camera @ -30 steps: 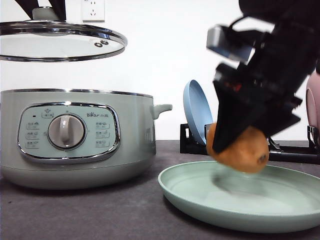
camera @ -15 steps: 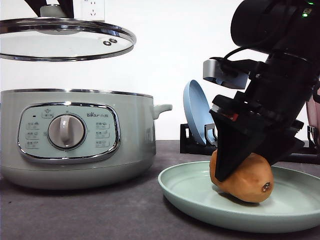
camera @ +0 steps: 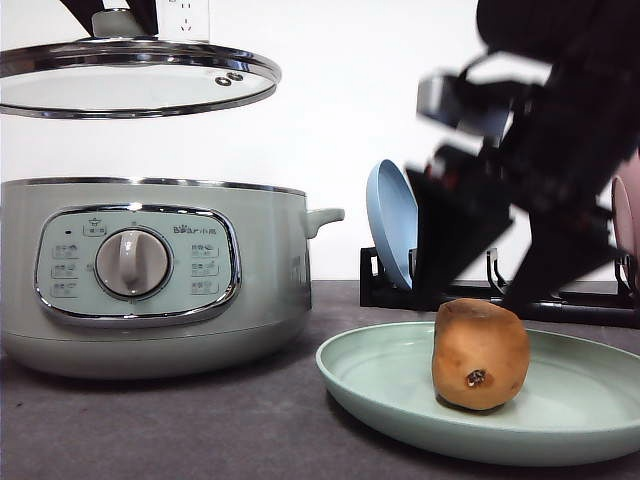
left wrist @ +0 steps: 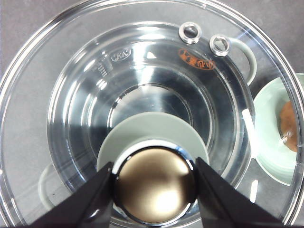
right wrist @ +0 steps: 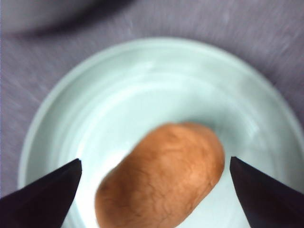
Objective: Transfer potato from steamer to green plate
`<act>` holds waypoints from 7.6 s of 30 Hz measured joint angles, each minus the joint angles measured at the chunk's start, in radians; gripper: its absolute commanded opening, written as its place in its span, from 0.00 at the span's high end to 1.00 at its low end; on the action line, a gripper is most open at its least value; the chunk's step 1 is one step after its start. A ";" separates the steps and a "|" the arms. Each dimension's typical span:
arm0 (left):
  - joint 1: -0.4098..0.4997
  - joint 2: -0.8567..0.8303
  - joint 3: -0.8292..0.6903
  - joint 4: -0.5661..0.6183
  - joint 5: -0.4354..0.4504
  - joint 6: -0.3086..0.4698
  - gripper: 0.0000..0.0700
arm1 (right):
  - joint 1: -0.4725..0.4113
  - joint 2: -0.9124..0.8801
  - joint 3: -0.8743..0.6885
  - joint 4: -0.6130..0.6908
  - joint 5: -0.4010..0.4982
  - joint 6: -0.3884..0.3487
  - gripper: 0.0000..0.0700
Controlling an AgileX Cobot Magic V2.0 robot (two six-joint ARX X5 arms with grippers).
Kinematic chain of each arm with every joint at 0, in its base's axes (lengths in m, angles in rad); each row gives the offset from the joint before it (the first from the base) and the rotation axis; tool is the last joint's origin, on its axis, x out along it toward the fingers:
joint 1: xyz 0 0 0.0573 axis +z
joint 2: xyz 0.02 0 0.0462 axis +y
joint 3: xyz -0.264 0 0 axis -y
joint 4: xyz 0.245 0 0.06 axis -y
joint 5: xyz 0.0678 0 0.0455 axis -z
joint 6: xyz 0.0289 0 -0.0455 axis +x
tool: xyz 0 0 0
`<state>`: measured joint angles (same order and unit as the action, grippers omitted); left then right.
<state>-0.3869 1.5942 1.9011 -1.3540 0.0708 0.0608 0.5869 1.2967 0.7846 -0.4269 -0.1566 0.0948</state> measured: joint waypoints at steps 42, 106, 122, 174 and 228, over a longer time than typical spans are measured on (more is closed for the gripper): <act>-0.033 0.202 0.000 0.045 -0.023 0.000 0.99 | -0.014 -0.421 0.134 -0.168 0.056 0.000 0.10; -0.080 0.093 0.163 -0.051 -0.004 -0.043 0.16 | -0.014 -0.421 0.134 -0.189 0.020 -0.001 0.10; -0.175 0.042 0.163 -0.059 0.285 -0.048 0.16 | -0.014 -0.421 0.134 -0.369 -0.087 0.014 0.10; -0.081 -0.171 0.159 0.321 0.266 0.043 1.00 | -0.014 -0.421 0.134 -0.413 -0.085 0.021 1.00; 0.445 -1.527 -1.724 1.140 -0.125 0.004 1.00 | -0.014 -0.421 0.134 -0.413 -0.085 0.021 1.00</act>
<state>0.0586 0.0674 0.1776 -0.2139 -0.0541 0.0645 0.5732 0.8757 0.9184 -0.8395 -0.2418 0.1154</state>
